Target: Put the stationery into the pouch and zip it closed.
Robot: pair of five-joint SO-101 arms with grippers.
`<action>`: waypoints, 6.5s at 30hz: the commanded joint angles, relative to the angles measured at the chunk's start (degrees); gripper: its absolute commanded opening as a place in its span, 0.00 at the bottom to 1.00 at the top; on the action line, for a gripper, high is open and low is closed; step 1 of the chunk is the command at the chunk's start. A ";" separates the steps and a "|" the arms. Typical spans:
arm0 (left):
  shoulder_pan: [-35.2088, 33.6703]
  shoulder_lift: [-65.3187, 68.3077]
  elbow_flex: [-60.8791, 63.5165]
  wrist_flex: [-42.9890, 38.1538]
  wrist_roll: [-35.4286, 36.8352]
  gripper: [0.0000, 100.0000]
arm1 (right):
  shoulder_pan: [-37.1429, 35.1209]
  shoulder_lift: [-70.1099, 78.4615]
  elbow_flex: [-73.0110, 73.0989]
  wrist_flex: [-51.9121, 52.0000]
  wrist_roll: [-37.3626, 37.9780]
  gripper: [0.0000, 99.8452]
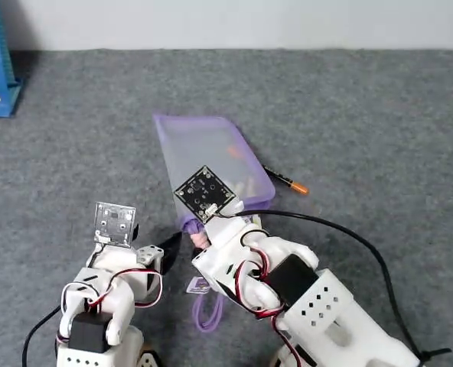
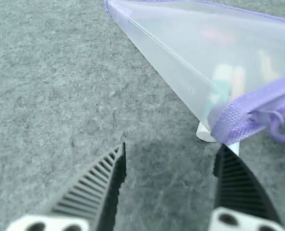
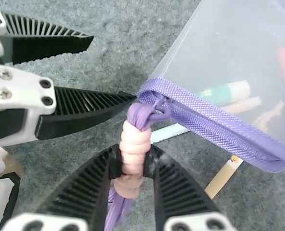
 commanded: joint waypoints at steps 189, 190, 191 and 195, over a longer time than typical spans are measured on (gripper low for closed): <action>4.57 -0.88 2.42 -7.74 -0.53 0.19 | 16.84 -22.20 -3.52 13.23 13.36 0.01; 4.57 -0.88 2.51 -7.65 -0.53 0.19 | 16.84 -22.20 -3.52 13.23 13.36 0.01; 4.57 -0.88 2.77 -7.56 -0.53 0.19 | 16.84 -22.20 -3.52 13.23 13.36 0.01; 4.57 -0.88 2.95 -7.56 -0.62 0.15 | 16.84 -22.20 -3.52 13.23 13.27 0.01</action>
